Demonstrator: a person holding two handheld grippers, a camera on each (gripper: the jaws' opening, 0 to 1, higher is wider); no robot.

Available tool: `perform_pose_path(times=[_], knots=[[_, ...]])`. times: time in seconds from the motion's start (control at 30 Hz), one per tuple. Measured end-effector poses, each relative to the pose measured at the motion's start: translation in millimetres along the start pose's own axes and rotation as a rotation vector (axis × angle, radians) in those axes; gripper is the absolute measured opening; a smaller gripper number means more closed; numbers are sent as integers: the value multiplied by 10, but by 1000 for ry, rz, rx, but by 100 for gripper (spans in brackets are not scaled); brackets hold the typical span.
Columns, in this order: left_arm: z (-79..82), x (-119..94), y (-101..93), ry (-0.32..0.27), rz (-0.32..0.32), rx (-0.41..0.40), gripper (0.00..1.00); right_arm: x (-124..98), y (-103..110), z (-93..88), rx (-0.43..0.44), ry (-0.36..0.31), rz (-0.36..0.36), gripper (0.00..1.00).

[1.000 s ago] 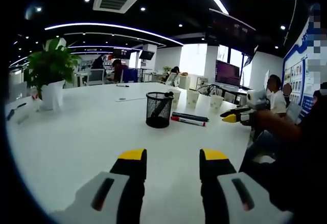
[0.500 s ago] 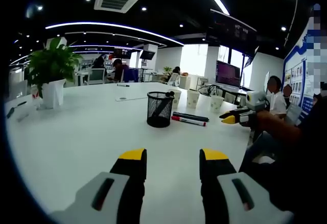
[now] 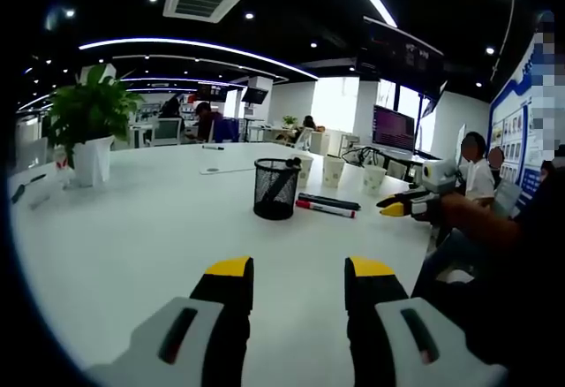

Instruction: Place the scattered laser pointers and whiteboard markers into the pen holder and stack the scattered paper cups together

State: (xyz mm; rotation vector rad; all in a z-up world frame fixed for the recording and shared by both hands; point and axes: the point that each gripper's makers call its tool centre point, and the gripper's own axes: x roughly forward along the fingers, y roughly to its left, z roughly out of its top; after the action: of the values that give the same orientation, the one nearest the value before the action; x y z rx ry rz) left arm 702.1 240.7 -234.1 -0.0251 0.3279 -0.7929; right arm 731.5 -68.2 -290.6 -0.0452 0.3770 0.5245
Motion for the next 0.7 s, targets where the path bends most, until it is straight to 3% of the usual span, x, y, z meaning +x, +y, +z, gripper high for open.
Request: perform_pose_path(times=[0.7], knots=[[-27,9,-15,14,0,2,43,113,48,-35,0,8,20,30]])
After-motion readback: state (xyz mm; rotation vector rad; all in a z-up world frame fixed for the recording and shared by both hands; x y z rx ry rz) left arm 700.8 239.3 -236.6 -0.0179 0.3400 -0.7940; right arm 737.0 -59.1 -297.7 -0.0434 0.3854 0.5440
